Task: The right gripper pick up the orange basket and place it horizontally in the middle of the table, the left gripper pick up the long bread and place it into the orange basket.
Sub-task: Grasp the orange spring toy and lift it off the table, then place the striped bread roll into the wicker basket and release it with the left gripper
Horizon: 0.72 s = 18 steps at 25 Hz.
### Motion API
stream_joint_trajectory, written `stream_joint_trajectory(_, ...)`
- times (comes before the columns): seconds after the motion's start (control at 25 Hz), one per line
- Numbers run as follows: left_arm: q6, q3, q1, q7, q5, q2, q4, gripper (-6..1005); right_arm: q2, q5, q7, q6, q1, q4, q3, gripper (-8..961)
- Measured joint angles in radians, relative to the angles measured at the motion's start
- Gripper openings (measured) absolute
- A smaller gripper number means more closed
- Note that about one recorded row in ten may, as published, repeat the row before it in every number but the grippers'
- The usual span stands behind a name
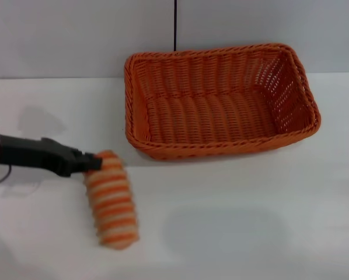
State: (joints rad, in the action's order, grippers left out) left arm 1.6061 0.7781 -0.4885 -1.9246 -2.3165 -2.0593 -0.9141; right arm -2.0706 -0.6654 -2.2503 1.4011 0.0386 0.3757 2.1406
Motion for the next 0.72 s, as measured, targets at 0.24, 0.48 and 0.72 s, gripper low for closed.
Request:
stream_joint_trajectory(0.24,0.038,-0.009,0.005,-0.061,0.010,0.003,-0.163,142,0.002,0.001,0.000,0.012,0.000,0.004,0.006,666)
stream_joint_trajectory(0.48,0.091,-0.022,-0.022,-0.137,0.008,0.010,-0.343,101,0.003,0.002,0.000,0.024,-0.001,0.005,0.013,666)
stream_joint_trajectory(0.72,0.137,-0.049,-0.139,-0.217,0.071,0.002,-0.407,97,0.004,0.002,0.000,0.036,-0.020,0.002,0.013,666)
